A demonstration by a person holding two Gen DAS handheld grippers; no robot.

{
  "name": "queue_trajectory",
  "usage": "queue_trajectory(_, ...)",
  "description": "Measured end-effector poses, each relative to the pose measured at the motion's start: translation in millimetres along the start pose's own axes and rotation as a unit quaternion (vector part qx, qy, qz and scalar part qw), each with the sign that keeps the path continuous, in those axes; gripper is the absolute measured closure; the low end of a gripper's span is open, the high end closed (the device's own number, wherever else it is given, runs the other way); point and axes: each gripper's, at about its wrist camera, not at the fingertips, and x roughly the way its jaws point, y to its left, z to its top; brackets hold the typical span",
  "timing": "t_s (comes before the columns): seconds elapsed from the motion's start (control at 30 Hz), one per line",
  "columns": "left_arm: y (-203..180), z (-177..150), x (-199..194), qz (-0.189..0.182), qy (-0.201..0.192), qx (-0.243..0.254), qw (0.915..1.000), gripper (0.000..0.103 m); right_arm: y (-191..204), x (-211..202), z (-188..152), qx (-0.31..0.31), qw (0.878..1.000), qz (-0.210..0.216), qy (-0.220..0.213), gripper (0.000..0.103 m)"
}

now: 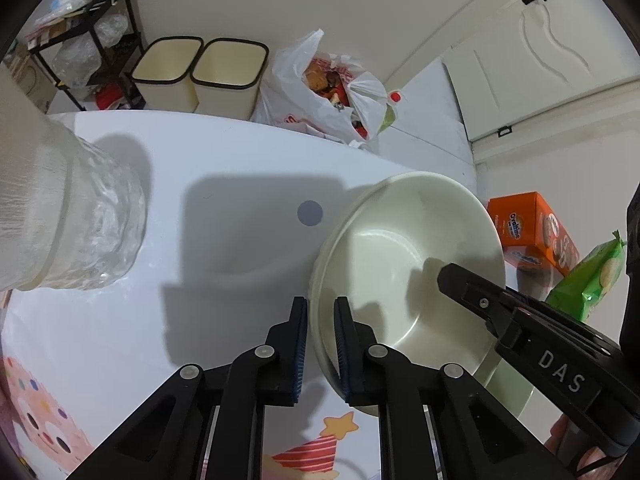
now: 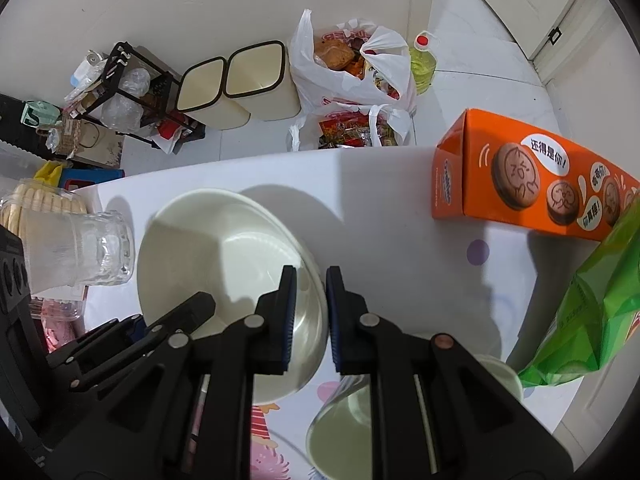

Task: Organize plates and bowls
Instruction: 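Lift the cream bowl and carry it toward the pale green bowl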

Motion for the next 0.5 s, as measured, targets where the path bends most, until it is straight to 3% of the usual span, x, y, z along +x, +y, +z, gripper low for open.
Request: queue_trajectory(0.5,5.6,-0.6,-0.8,0.009,-0.002,-0.005,0.9999,0.093,-2.3,1.0,-1.1,0.016,1.0,0.016,0.003,0.086)
